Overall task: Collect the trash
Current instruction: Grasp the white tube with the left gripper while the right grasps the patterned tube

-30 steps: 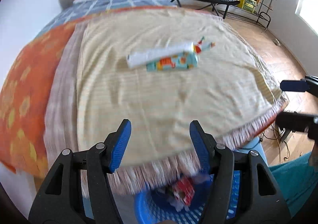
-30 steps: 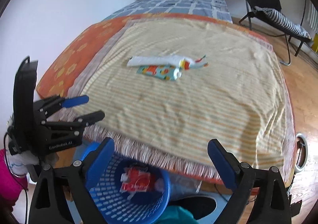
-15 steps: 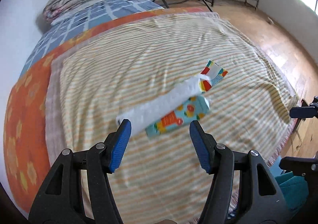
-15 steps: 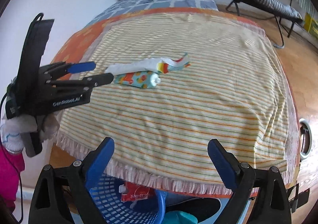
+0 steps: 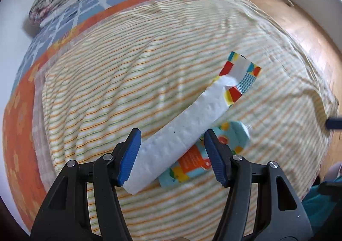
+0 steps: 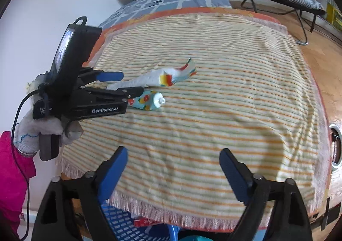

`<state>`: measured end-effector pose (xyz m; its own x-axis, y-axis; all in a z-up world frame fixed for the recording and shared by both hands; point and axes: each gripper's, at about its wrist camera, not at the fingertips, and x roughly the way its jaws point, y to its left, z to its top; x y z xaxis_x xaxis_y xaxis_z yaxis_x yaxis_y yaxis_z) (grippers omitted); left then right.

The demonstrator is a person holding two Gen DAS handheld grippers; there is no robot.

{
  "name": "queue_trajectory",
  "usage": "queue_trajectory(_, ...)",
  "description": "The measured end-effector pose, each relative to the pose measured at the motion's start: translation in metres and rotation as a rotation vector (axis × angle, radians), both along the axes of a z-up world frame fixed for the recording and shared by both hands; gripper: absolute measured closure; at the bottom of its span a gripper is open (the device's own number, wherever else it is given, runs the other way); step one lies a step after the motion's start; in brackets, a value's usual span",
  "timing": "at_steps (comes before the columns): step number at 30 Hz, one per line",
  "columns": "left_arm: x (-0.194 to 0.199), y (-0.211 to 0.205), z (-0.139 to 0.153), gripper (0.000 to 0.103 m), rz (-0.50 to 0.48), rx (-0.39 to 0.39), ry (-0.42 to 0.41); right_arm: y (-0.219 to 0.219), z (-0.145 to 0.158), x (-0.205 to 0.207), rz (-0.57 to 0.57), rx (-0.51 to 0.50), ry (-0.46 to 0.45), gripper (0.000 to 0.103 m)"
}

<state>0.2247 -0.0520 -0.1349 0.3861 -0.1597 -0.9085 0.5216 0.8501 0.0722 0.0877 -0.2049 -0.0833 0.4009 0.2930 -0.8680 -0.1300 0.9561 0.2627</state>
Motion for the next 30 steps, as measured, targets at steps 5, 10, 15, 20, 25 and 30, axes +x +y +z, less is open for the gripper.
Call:
queue_trajectory(5, 0.009, 0.018, -0.003, 0.044, 0.053, -0.048, 0.023, 0.007, -0.015, 0.019, 0.013, 0.051, 0.027, 0.032)
queue_trajectory(10, 0.011, 0.032, -0.008, 0.074, 0.09, -0.081, 0.033, 0.004, -0.033, 0.042, -0.02, 0.122, 0.063, 0.044)
queue_trajectory(15, 0.009, 0.043, -0.007, 0.089, 0.122, -0.108, 0.027, 0.0, -0.045, 0.065, -0.056, 0.227, 0.096, 0.046)
queue_trajectory(20, 0.003, 0.05, -0.006, 0.094, 0.137, -0.124, 0.022, 0.0, -0.057, 0.083, -0.09, 0.294, 0.123, 0.053)
queue_trajectory(25, -0.004, 0.053, -0.005, 0.095, 0.138, -0.122, 0.011, 0.009, -0.058, 0.089, -0.085, 0.277, 0.111, 0.065)
queue_trajectory(30, -0.009, 0.055, -0.004, 0.096, 0.143, -0.12, 0.005, 0.022, -0.056, 0.091, -0.043, 0.234, 0.097, 0.084)
